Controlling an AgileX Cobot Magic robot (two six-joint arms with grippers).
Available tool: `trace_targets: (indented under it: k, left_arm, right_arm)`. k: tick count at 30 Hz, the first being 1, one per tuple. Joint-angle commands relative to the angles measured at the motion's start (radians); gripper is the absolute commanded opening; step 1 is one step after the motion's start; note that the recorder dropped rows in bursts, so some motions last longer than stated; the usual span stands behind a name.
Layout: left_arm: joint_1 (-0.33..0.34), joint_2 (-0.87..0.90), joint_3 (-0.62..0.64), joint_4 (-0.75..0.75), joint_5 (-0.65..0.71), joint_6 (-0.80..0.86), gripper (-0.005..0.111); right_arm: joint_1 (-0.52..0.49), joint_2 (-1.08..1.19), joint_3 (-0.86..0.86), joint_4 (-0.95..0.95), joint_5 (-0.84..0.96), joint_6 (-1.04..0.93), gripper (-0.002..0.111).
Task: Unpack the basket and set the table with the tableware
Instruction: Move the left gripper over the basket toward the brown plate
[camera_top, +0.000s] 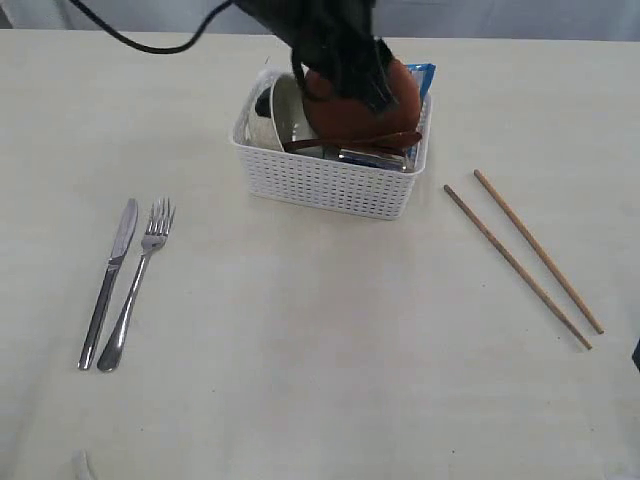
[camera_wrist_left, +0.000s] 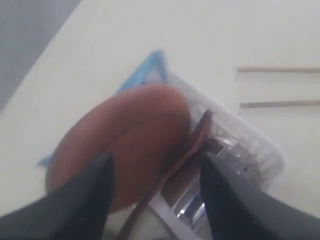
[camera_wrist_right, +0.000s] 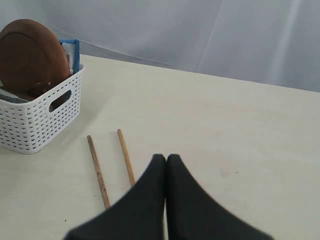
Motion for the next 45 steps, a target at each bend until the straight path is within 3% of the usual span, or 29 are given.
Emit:
trace_targets:
  k: [1,13,27,31,37,45]
  left_arm:
    - [-0.070,0.052,-0.006,-0.015,-0.078,0.183,0.050]
    - [-0.068,0.180,-0.006,0.040,-0.171,0.124,0.050]
    - [-0.061,0.259,-0.006,0.078,-0.155,0.122,0.050]
    - [-0.061,0.270,-0.006,0.074,-0.121,0.122,0.040]
    - [-0.061,0.271,-0.006,0.074,-0.083,0.122,0.001]
    - [-0.061,0.255,-0.006,0.078,-0.060,0.126,0.000]
  right_arm:
    - [-0.008,-0.006,0.003,-0.006,-0.003,-0.001,-0.001]
    - [-0.008,-0.006,0.003,-0.006,-0.003,-0.001,-0.001]
    - [-0.008,-0.006,0.003,-0.006,-0.003,-0.001,-0.001]
    - [-0.008,-0.006,0.003,-0.006,-0.003,-0.001,-0.001]
    - [-0.008,-0.006,0.003,-0.006,-0.003,-0.001,-0.001]
    - [-0.008,-0.006,0.003,-0.006,-0.003,-0.001,-0.001]
